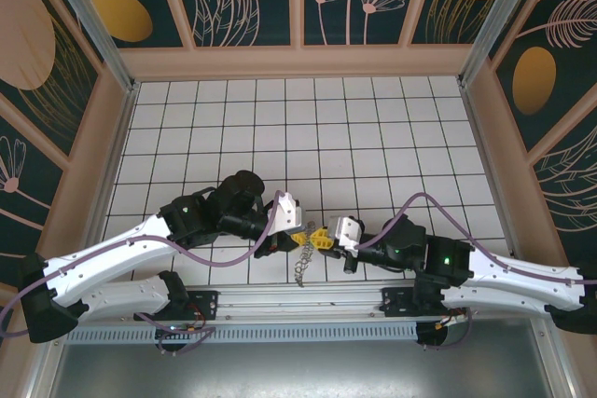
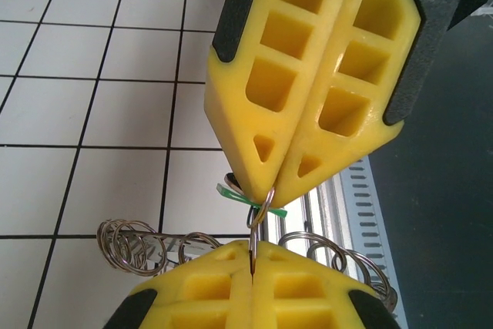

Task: Put the keys on the keyring

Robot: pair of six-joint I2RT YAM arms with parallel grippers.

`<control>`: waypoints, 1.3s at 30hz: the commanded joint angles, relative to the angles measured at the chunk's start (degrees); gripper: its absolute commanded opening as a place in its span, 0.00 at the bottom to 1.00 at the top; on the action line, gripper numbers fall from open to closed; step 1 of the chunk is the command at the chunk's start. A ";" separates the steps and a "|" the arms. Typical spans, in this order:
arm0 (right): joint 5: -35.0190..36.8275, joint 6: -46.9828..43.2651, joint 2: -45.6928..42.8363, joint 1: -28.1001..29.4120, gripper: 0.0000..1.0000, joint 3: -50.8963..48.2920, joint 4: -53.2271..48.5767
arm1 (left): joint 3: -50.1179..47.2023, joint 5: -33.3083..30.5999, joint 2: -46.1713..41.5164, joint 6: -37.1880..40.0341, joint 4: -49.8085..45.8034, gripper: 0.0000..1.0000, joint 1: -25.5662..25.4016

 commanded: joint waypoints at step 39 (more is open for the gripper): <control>-1.14 -0.99 -3.98 4.01 0.00 0.04 -0.66 | -0.89 0.27 -3.08 0.89 4.78 0.00 -0.22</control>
